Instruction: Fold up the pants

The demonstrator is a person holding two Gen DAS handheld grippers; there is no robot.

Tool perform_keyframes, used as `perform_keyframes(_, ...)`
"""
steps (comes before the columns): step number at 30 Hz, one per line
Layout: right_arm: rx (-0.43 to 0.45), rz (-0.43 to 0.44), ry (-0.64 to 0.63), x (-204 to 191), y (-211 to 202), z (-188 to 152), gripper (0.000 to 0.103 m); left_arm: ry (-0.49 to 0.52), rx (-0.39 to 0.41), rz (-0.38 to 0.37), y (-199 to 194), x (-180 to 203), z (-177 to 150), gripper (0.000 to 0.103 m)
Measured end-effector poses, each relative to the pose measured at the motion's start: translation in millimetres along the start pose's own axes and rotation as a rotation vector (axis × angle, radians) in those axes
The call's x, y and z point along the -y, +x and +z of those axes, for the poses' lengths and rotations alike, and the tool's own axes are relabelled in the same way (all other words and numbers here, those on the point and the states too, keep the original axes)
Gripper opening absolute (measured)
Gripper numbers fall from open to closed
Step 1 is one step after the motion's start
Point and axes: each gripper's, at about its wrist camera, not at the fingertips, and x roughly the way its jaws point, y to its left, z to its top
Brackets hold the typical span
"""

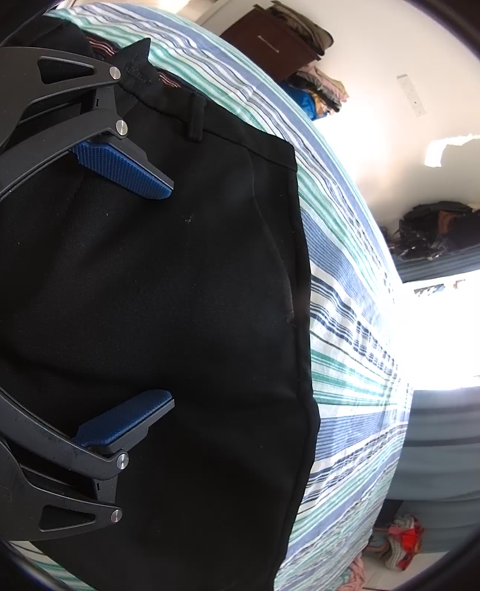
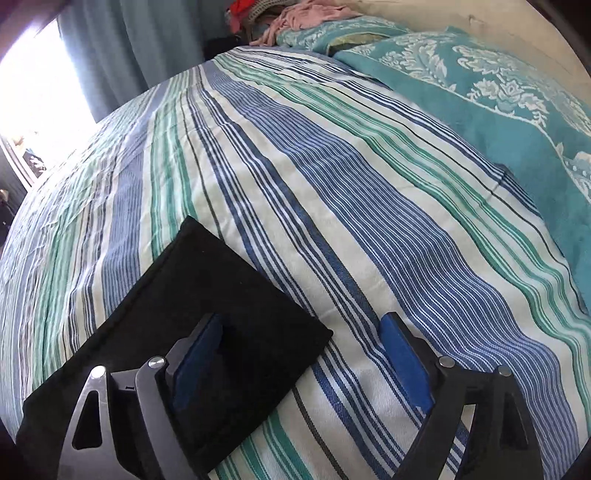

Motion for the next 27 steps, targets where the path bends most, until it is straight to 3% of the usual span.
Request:
perform_keyframes(1,-0.017,0.014,-0.034,-2.9,0.4,0.4,0.070,-0.001,0.001,-0.001,-0.1,0.0,0.1,0.102)
perform_keyframes(2,-0.017,0.028,-0.077,-6.1,-2.0,1.1,0.043,-0.001,0.001,-0.001,-0.2,-0.2,-0.1,0.102)
perform_keyframes(4,-0.002,0.027,-0.114,-6.3,-10.7,2.6,0.030,0.000,0.001,0.000,-0.3,-0.2,0.0,0.102)
perform_keyframes(8,0.062,0.059,-0.110,7.6,-39.8,-5.3,0.023,0.000,0.000,0.000,-0.2,-0.3,-0.2,0.102)
perform_keyframes(13,0.101,0.077,-0.182,25.3,-87.0,-68.1,0.023,0.000,0.000,0.000,0.0,-0.2,-0.4,0.102)
perform_keyframes(16,0.054,0.056,-0.168,45.1,-99.6,-115.0,0.029,0.000,-0.002,0.002,0.1,0.0,-0.3,0.102)
perform_keyframes(19,0.081,0.011,-0.168,54.6,-123.9,-146.5,0.062,0.004,-0.006,0.005,-0.1,0.5,0.6,0.102)
perform_keyframes(21,0.098,0.042,-0.160,61.3,-140.1,-159.2,0.066,0.010,-0.008,0.013,-0.3,1.7,1.2,0.102)
perform_keyframes(25,0.110,0.062,-0.170,67.4,-154.5,-141.7,0.067,0.022,-0.004,0.029,-1.4,4.1,1.4,0.102)
perform_keyframes(27,0.100,0.120,-0.146,66.5,-150.1,-115.1,0.084,0.020,-0.005,0.026,-1.3,4.0,1.6,0.102)
